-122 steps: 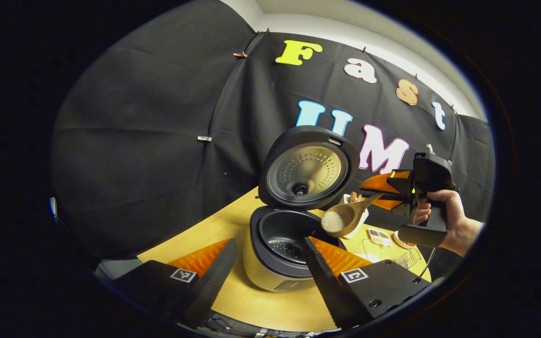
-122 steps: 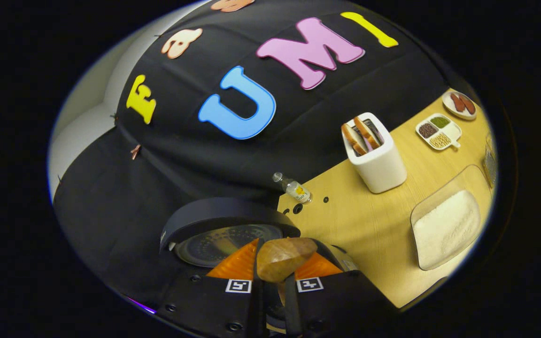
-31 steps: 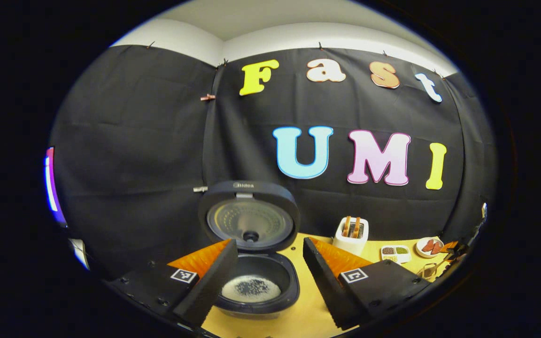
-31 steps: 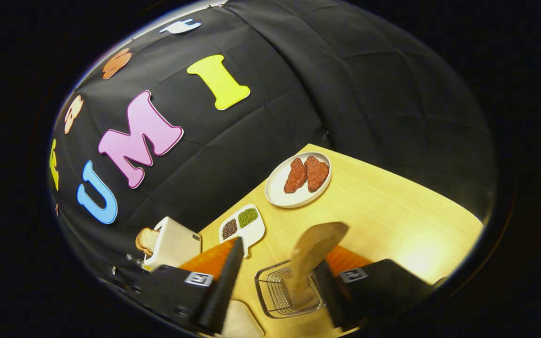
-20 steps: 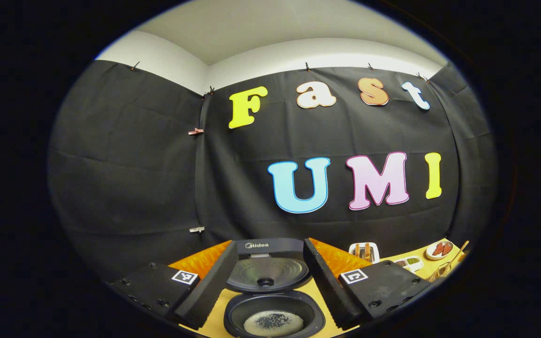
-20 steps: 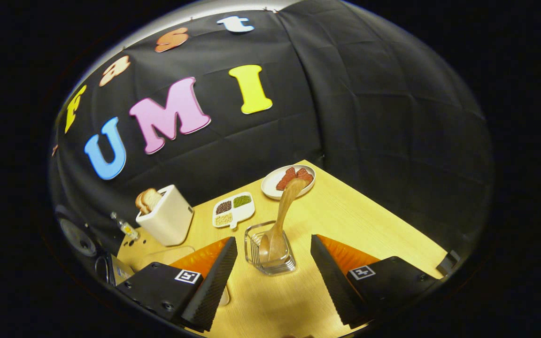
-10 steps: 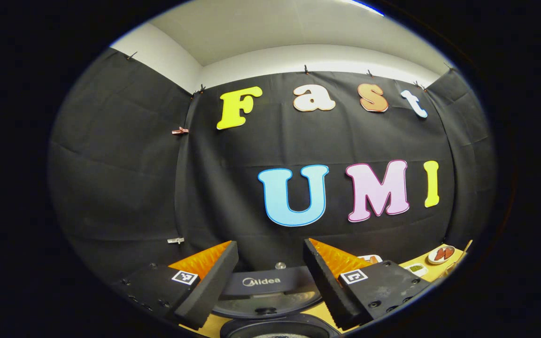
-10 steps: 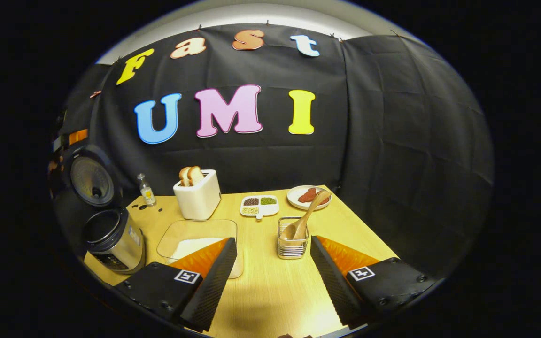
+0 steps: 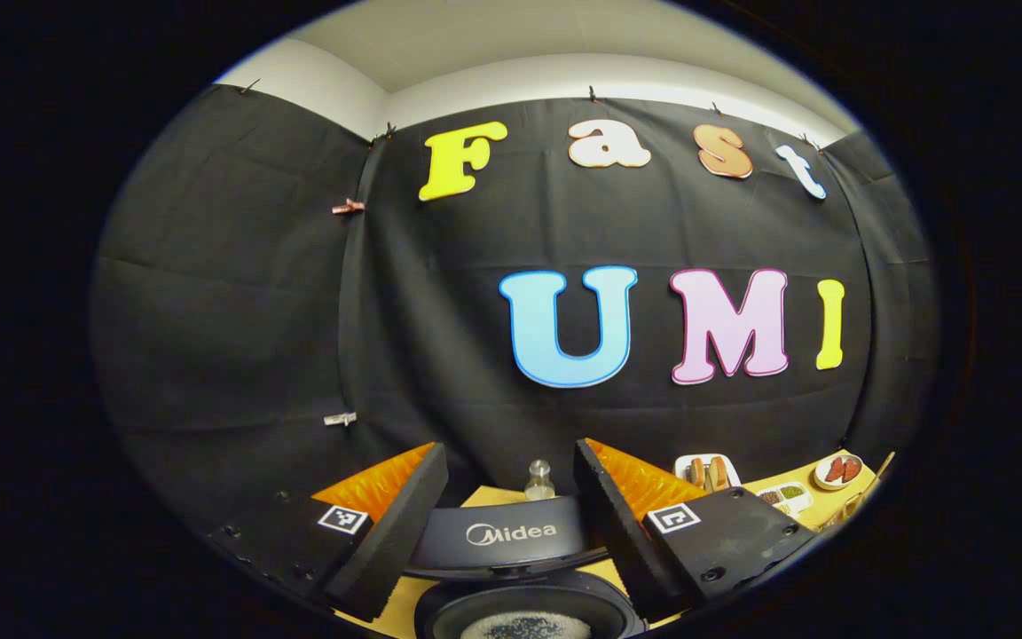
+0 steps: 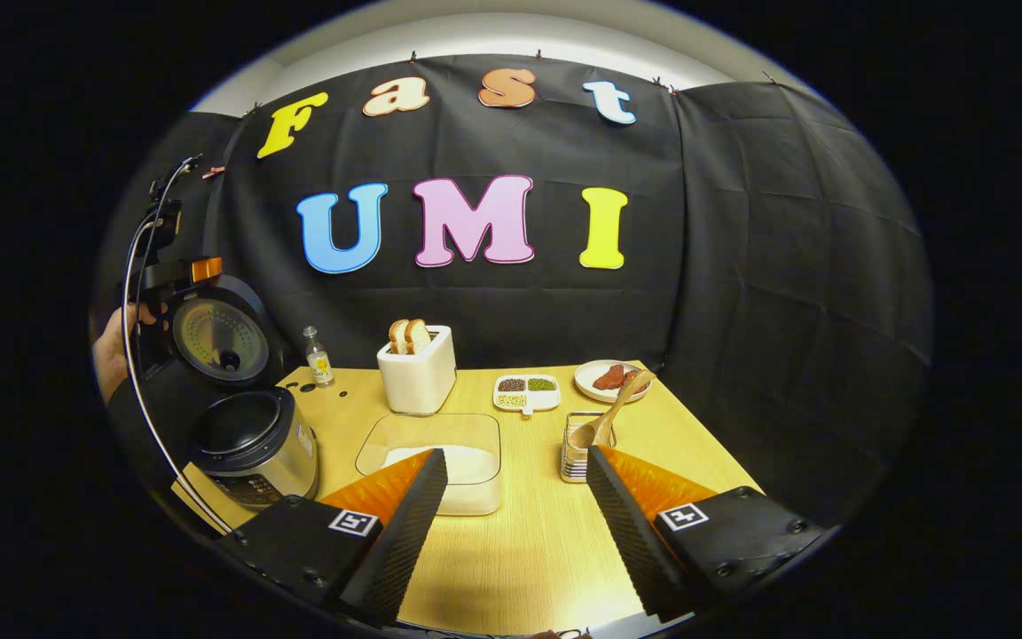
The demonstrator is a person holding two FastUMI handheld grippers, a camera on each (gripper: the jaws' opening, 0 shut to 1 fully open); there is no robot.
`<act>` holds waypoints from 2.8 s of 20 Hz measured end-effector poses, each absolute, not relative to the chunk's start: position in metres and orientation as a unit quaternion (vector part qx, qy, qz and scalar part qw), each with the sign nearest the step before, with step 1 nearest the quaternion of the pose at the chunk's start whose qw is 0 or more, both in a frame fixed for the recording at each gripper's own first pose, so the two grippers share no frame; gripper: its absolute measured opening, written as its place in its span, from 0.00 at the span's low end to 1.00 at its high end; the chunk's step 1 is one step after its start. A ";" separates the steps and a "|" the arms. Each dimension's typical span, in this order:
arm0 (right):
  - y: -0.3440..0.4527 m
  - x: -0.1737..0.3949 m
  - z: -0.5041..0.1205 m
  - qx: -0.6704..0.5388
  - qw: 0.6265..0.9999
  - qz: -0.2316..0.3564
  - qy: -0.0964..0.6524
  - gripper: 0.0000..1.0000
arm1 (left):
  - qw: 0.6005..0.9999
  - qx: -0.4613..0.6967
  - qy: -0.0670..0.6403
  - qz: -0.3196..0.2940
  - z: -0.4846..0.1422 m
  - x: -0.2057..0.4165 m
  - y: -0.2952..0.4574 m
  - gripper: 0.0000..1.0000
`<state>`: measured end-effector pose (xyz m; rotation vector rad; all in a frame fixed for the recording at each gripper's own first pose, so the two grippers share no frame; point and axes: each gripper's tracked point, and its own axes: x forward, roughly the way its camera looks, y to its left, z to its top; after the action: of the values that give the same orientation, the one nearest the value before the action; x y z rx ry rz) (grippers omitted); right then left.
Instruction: Close the left gripper, press the button to open the rice cooker; take a wooden spoon from the chopstick holder with the right hand, scoop a spoonful of rice and pour it into the rice cooker, then put the wooden spoon back into the chopstick holder.
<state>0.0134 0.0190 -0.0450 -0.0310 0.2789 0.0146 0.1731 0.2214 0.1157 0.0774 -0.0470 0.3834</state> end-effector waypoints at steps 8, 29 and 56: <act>0.002 0.009 -0.057 -0.012 0.986 0.056 0.158 0.99 | 0.970 -0.010 0.092 0.224 0.043 0.114 0.187 0.99; -0.058 -0.002 -0.102 0.003 0.971 0.087 0.223 0.99 | 0.963 0.002 0.099 0.251 -0.105 0.084 0.165 1.00; -0.071 0.004 0.044 0.012 0.998 0.065 0.002 0.98 | 0.997 0.053 -0.022 0.054 0.042 0.015 -0.002 0.92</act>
<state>0.0039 -0.0713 0.0442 0.0233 0.0039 0.1303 0.0153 -0.0024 0.0420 0.1054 -0.0438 0.1078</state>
